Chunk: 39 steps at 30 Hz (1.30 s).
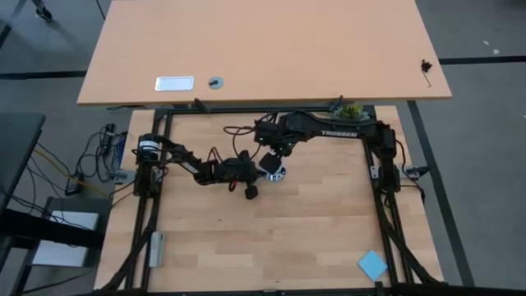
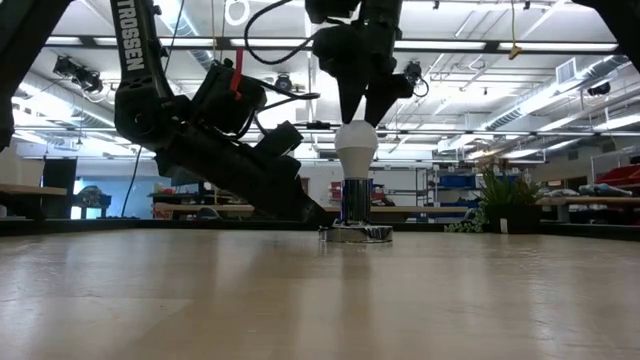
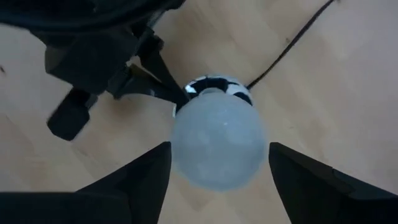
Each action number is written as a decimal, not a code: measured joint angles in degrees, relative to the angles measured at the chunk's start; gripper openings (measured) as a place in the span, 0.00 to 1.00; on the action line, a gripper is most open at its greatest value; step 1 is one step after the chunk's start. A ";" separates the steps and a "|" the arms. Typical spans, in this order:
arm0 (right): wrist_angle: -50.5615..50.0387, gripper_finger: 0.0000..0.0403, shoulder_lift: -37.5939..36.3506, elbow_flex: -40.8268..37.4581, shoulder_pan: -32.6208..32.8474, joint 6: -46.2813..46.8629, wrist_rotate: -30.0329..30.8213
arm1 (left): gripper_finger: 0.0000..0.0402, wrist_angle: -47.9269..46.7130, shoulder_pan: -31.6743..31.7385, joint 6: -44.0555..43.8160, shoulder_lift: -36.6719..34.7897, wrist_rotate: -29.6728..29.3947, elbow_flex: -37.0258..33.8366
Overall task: Screw lightbulb
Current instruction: Insert the lightbulb into the lamp socket
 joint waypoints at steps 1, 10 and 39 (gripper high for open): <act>-0.55 0.70 -0.10 0.63 -0.02 -1.21 0.46 | 0.00 0.00 -0.02 0.00 0.01 -0.06 0.00; 0.40 0.75 -0.31 5.16 -0.26 -30.11 -2.91 | 0.00 0.00 -0.02 0.00 0.01 -0.10 0.00; 3.28 0.60 1.57 -0.26 -0.70 -2.23 0.41 | 0.00 -0.02 0.00 0.08 0.01 -0.14 0.00</act>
